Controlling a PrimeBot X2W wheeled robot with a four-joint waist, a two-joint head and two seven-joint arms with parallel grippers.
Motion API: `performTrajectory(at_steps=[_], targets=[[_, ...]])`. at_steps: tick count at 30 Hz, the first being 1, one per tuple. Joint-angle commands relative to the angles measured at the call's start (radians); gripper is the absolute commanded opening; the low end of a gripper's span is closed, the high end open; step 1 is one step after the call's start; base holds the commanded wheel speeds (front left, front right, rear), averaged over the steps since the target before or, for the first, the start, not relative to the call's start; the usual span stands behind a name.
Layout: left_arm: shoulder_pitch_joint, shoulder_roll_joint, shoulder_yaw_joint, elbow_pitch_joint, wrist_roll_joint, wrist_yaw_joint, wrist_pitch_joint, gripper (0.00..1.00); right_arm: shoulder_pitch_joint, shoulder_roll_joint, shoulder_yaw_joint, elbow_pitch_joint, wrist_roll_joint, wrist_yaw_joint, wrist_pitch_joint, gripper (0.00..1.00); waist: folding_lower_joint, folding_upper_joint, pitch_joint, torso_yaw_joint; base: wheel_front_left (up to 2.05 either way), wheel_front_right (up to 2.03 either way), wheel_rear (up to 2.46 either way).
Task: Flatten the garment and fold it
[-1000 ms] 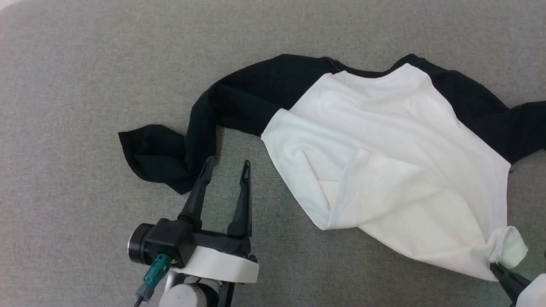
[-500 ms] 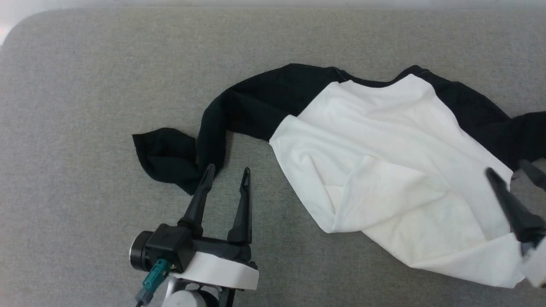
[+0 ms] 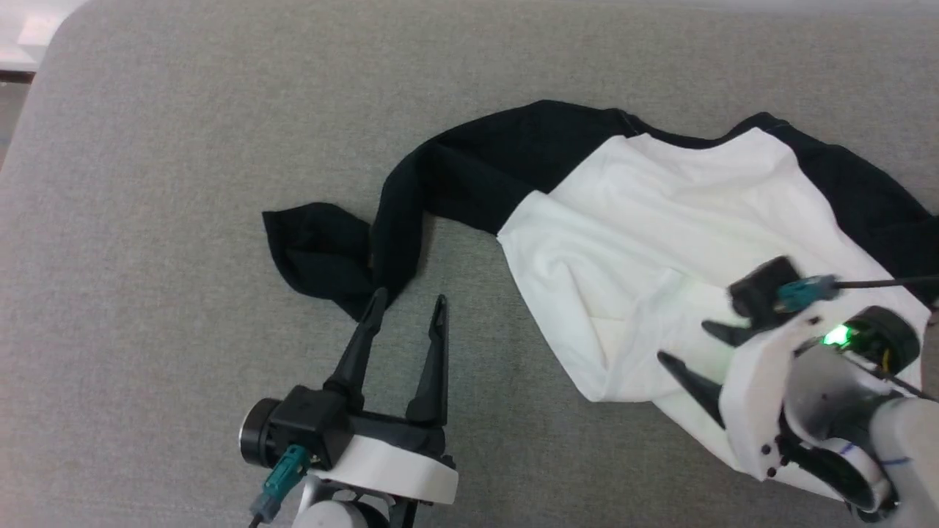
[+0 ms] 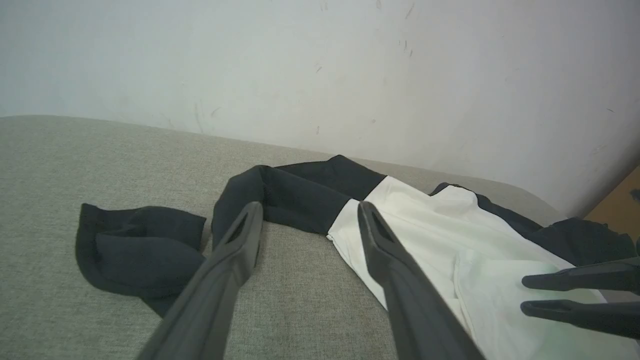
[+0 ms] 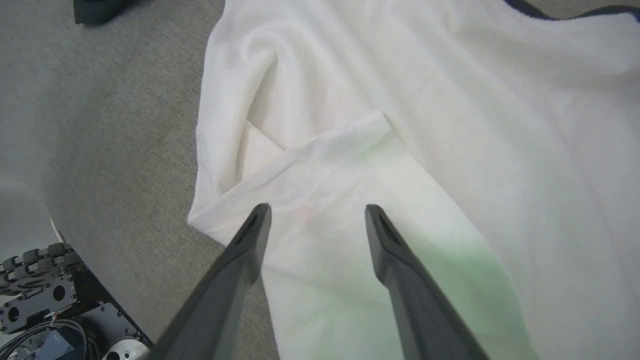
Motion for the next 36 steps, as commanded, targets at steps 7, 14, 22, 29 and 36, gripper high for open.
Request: performTrajectory(at_steps=[7,14,22,29,36], targets=[[-0.028,-0.012,-0.019,0.015,-0.009,-0.006,-0.007,1.00,-0.095,-0.028,0.134,0.199,-0.056,-0.001,0.041,1.00,-0.0001,-0.0001,0.028,0.055,0.00,0.00,0.00],[-0.021,-0.013,-0.009,0.026,-0.015,0.000,-0.012,1.00,-0.123,-0.055,0.207,0.202,0.014,-0.001,0.055,0.00,-0.0001,-0.0001,0.014,0.053,0.00,0.00,0.00],[-0.013,0.003,0.005,0.017,-0.015,0.006,-0.012,1.00,-0.112,-0.089,0.220,0.002,0.189,-0.001,0.087,0.00,-0.0001,-0.0001,-0.017,-0.003,0.00,0.00,0.00],[-0.017,0.009,-0.003,0.007,-0.017,0.008,0.003,1.00,-0.009,-0.217,0.322,-0.164,0.354,-0.001,0.199,0.00,-0.0001,-0.0001,-0.003,-0.044,0.00,0.00,0.00],[-0.030,0.012,-0.013,0.011,-0.016,0.007,0.014,1.00,0.025,-0.250,0.343,-0.127,0.303,-0.001,0.121,0.82,-0.0001,-0.0001,0.011,-0.056,0.00,0.00,0.00]])
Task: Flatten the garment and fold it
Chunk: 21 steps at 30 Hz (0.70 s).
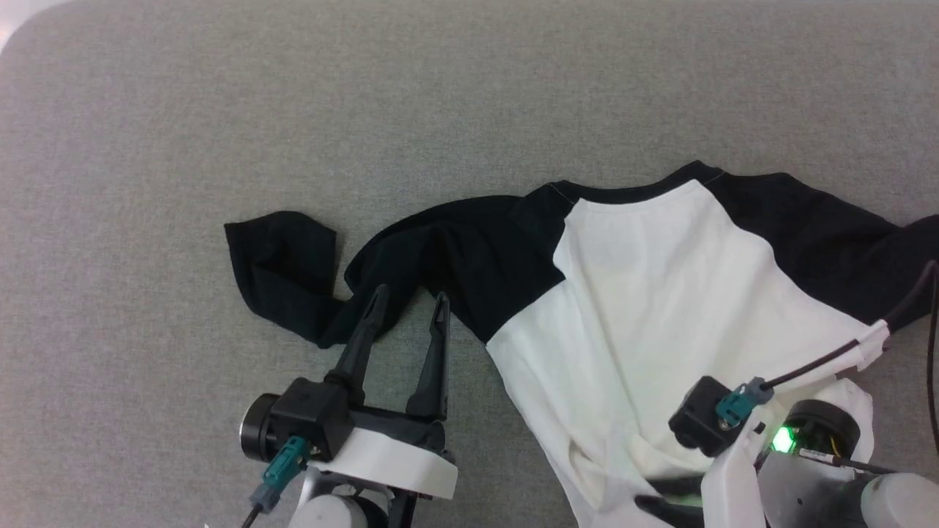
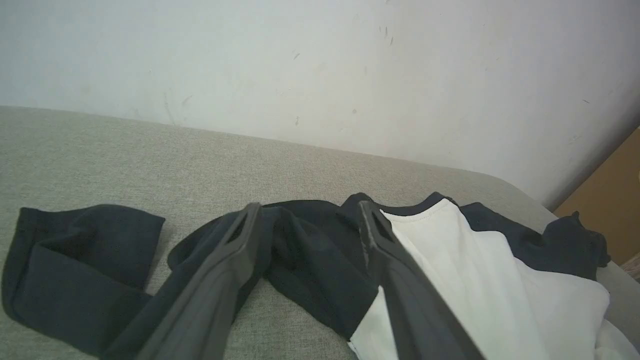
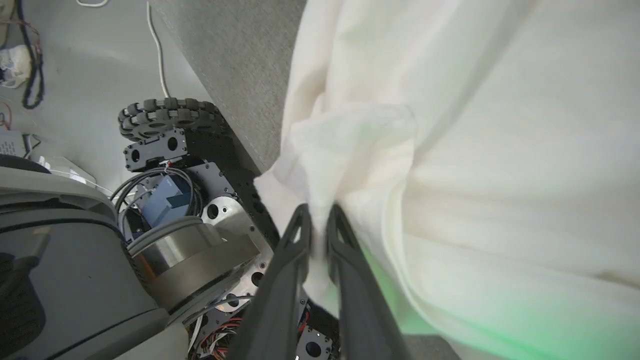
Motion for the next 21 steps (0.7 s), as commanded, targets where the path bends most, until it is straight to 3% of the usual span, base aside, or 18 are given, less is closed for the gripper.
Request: performTrajectory(at_steps=[1,6,10,15,21], targets=[[-0.016,0.008,-0.002,0.001,-0.001,0.005,0.001,1.00,-0.002,0.013,-0.003,0.013,-0.028,-0.001,-0.041,1.00,0.0000,-0.0001,0.001,-0.003,0.00,0.00,0.00],[-0.018,0.025,0.002,-0.001,0.005,0.010,0.010,1.00,-0.023,0.102,-0.071,0.035,-0.040,-0.001,-0.215,1.00,0.0000,-0.0001,-0.006,-0.021,0.00,0.00,0.00],[-0.027,0.038,0.000,-0.019,0.020,0.019,0.025,1.00,-0.012,0.205,-0.242,0.035,-0.090,-0.001,-0.447,1.00,0.0000,-0.0001,-0.003,-0.041,0.00,0.00,0.00],[-0.028,0.050,-0.001,-0.047,0.033,0.031,0.037,1.00,0.069,0.360,-0.541,0.029,-0.320,-0.001,-0.777,1.00,0.0000,-0.0001,0.007,-0.065,0.00,0.00,0.00],[-0.021,0.071,0.001,-0.057,0.043,0.036,0.041,1.00,0.220,0.564,-0.799,0.039,-0.566,-0.001,-0.956,1.00,0.0000,-0.0001,0.010,-0.090,0.00,0.00,0.00]])
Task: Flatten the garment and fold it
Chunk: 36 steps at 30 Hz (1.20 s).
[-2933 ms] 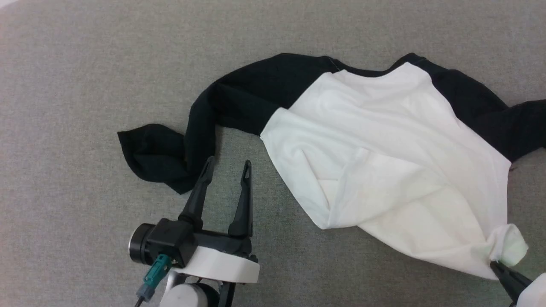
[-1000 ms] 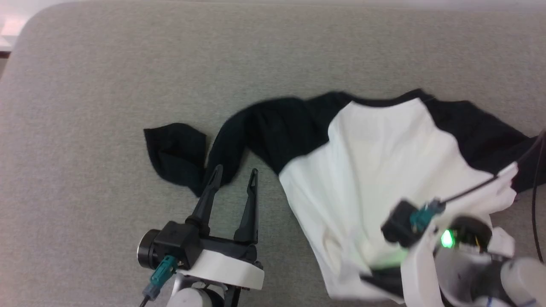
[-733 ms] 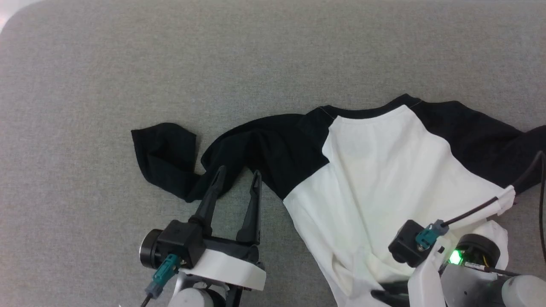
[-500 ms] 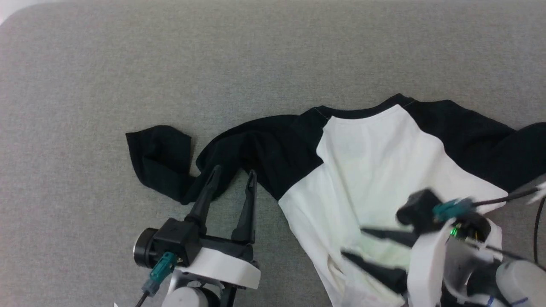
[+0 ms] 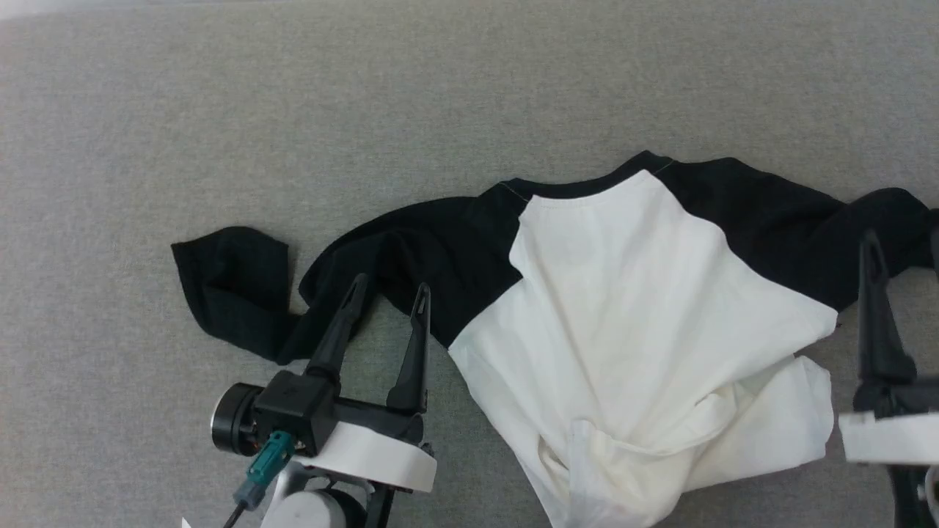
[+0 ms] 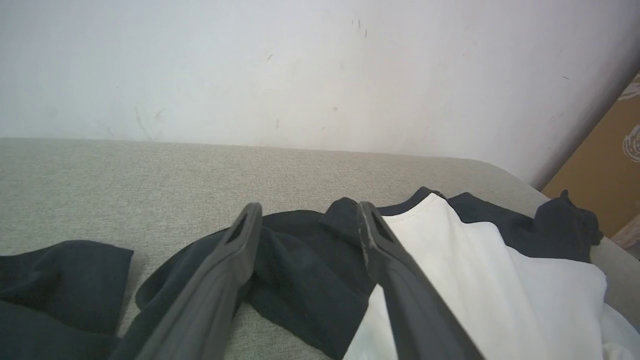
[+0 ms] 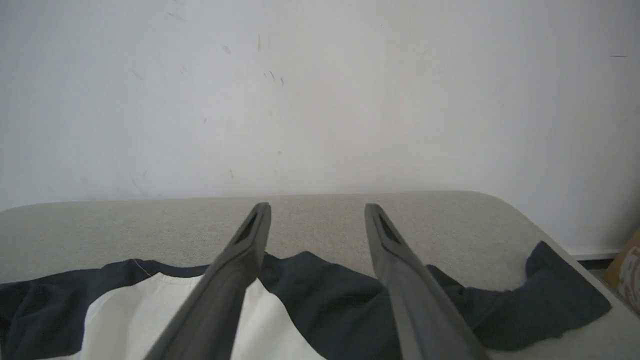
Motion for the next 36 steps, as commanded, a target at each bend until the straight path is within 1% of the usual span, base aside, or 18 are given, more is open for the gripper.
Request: performTrajectory(at_steps=[1,3,6,8,10,12,15,18,20,21,23,25,28,31,33,36], targets=[[-0.010,0.012,-0.001,-0.002,0.017,0.004,0.006,1.00,0.043,0.055,-0.039,0.007,-0.044,-0.001,-0.024,1.00,-0.0001,-0.0001,-0.001,-0.012,0.00,0.00,0.00],[-0.010,0.016,-0.001,-0.002,0.021,0.008,0.010,1.00,0.070,0.088,-0.069,0.014,-0.055,-0.001,-0.043,1.00,-0.0001,-0.0001,-0.005,-0.022,0.00,0.00,0.00],[-0.023,0.033,-0.008,-0.003,0.034,0.003,0.028,1.00,0.093,0.104,-0.085,0.023,-0.056,-0.001,-0.055,1.00,-0.0001,-0.0001,-0.011,-0.031,0.00,0.00,0.00],[-0.052,0.054,-0.016,-0.005,0.052,-0.008,0.056,1.00,0.092,0.107,-0.088,0.033,-0.050,-0.001,-0.061,1.00,-0.0001,-0.0001,-0.013,-0.032,0.00,0.00,0.00],[-0.098,0.078,-0.025,-0.005,0.067,-0.029,0.104,1.00,0.086,0.108,-0.086,0.038,-0.041,-0.001,-0.063,1.00,-0.0001,-0.0001,-0.010,-0.028,0.00,0.00,0.00],[-0.163,0.108,-0.038,0.007,0.073,-0.069,0.183,1.00,0.077,0.108,-0.080,0.038,-0.028,-0.001,-0.065,1.00,-0.0001,-0.0001,-0.001,-0.019,0.00,0.00,0.00],[-0.283,0.149,-0.061,0.050,0.062,-0.152,0.324,1.00,0.061,0.108,-0.067,0.037,-0.020,-0.001,-0.060,1.00,-0.0001,-0.0001,0.018,-0.008,0.00,0.00,0.00],[-0.405,0.168,-0.075,0.103,0.025,-0.232,0.448,1.00,0.047,0.108,-0.054,0.037,-0.016,-0.001,-0.053,1.00,-0.0001,-0.0001,0.042,-0.006,0.00,0.00,0.00],[-0.480,0.178,-0.089,0.145,-0.009,-0.269,0.522,1.00,0.037,0.108,-0.048,0.040,-0.012,-0.001,-0.051,1.00,-0.0001,-0.0001,0.059,-0.007,0.00,0.00,0.00],[-0.480,0.178,-0.089,0.145,-0.009,-0.269,0.522,1.00,0.037,0.108,-0.048,0.040,-0.012,-0.001,-0.051,1.00,-0.0001,-0.0001,0.059,-0.007,0.00,0.00,0.00],[-0.547,0.198,-0.118,0.192,-0.046,-0.292,0.598,1.00,0.028,0.108,-0.039,0.047,-0.009,-0.001,-0.048,1.00,-0.0001,-0.0001,0.072,-0.014,0.00,0.00,0.00],[-0.602,0.222,-0.154,0.234,-0.094,-0.303,0.675,1.00,0.019,0.108,-0.029,0.053,-0.005,-0.001,-0.048,1.00,-0.0001,-0.0001,0.083,-0.022,0.00,0.00,0.00],[-0.664,0.265,-0.210,0.273,-0.171,-0.307,0.782,1.00,0.007,0.108,-0.020,0.066,0.003,-0.001,-0.051,1.00,-0.0001,-0.0001,0.097,-0.041,0.00,0.00,0.00],[-0.707,0.312,-0.270,0.289,-0.256,-0.307,0.864,1.00,-0.002,0.108,-0.015,0.079,0.011,-0.001,-0.056,1.00,-0.0001,-0.0001,0.112,-0.060,0.00,0.00,0.00],[-0.729,0.337,-0.300,0.287,-0.299,-0.307,0.893,1.00,-0.007,0.108,-0.014,0.089,0.017,-0.001,-0.061,1.00,-0.0001,-0.0001,0.124,-0.071,0.00,0.00,0.00],[-0.757,0.360,-0.326,0.286,-0.311,-0.307,0.895,1.00,-0.014,0.108,-0.010,0.102,0.023,-0.001,-0.068,1.00,-0.0001,-0.0001,0.141,-0.086,0.00,0.00,0.00]])
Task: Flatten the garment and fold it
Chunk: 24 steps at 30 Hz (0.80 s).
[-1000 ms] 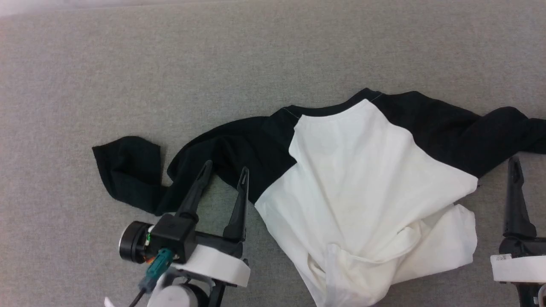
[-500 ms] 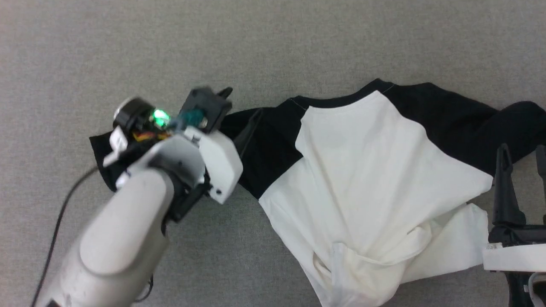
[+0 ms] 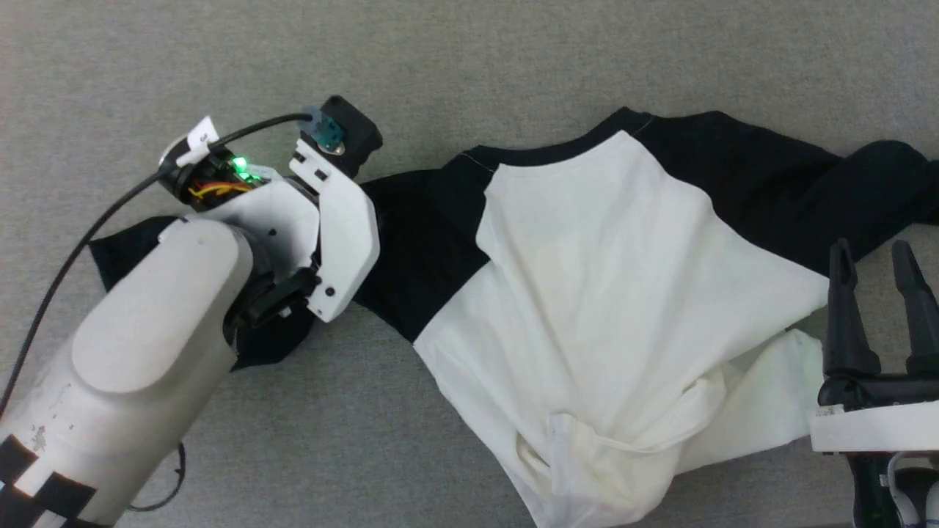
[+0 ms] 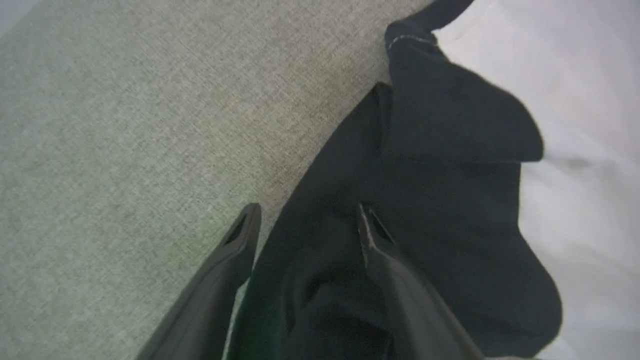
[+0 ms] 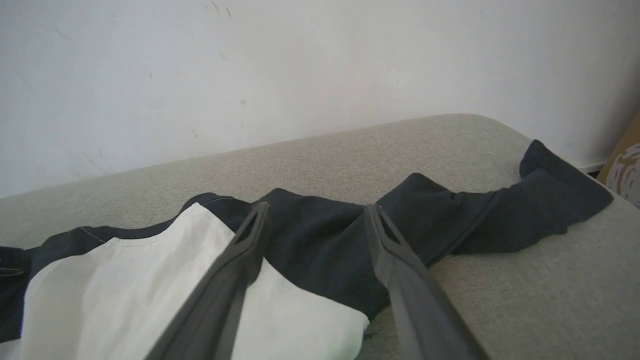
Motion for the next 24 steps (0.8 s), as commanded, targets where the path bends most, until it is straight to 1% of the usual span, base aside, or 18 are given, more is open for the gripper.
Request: performTrajectory(at_steps=[1,5,7,8,9,11,13,17,19,21,24], targets=[[-0.019,0.010,-0.009,0.007,-0.009,-0.006,-0.006,1.00,-0.020,0.003,0.006,0.006,0.006,-0.001,-0.008,1.00,-0.0001,-0.0001,0.023,-0.022,0.00,0.00,0.00],[-0.022,0.025,-0.034,0.047,-0.018,-0.007,0.002,1.00,-0.033,0.003,0.015,0.017,0.012,-0.001,-0.016,1.00,-0.0001,-0.0001,0.042,-0.039,0.00,0.00,0.00],[0.000,0.026,-0.045,0.080,-0.052,-0.006,0.056,1.00,-0.037,0.003,0.016,0.023,0.012,-0.001,-0.017,1.00,-0.0001,-0.0001,0.046,-0.044,0.00,0.00,0.00],[0.013,0.026,-0.051,0.091,-0.075,-0.004,0.098,0.33,-0.038,0.003,0.015,0.025,0.011,-0.001,-0.018,1.00,-0.0001,-0.0001,0.046,-0.046,0.00,0.00,0.00],[0.021,0.026,-0.052,0.090,-0.094,-0.004,0.124,0.00,-0.039,0.003,0.014,0.027,0.011,-0.001,-0.018,1.00,-0.0001,-0.0001,0.047,-0.047,0.00,0.00,0.00],[0.026,0.029,-0.044,0.075,-0.112,-0.002,0.129,0.00,-0.042,0.003,0.010,0.028,0.010,-0.001,-0.017,1.00,-0.0001,-0.0001,0.050,-0.047,0.00,0.00,0.00],[0.031,0.030,-0.031,0.059,-0.116,0.006,0.105,0.00,-0.046,0.003,0.011,0.029,0.001,-0.001,-0.012,1.00,-0.0001,-0.0001,0.047,-0.042,0.00,0.00,0.00],[0.041,0.025,0.022,0.025,-0.119,0.036,-0.006,0.00,-0.082,-0.010,0.032,0.006,-0.031,-0.001,0.008,1.00,-0.0001,-0.0001,0.027,-0.027,0.00,0.00,0.00],[0.055,0.022,0.044,0.006,-0.126,0.046,-0.054,0.00,-0.119,-0.031,0.044,-0.013,-0.028,-0.001,0.028,1.00,-0.0001,-0.0001,0.014,-0.016,0.00,0.00,0.00],[0.072,0.024,0.057,-0.020,-0.130,0.052,-0.088,0.00,-0.161,-0.065,0.057,-0.032,-0.020,-0.001,0.059,1.00,-0.0001,-0.0001,0.001,-0.002,0.00,0.00,0.00],[0.107,0.034,0.069,-0.067,-0.133,0.065,-0.124,0.00,-0.237,-0.136,0.081,-0.041,0.016,-0.001,0.142,1.00,-0.0001,-0.0001,-0.011,0.020,0.00,0.00,0.00]])
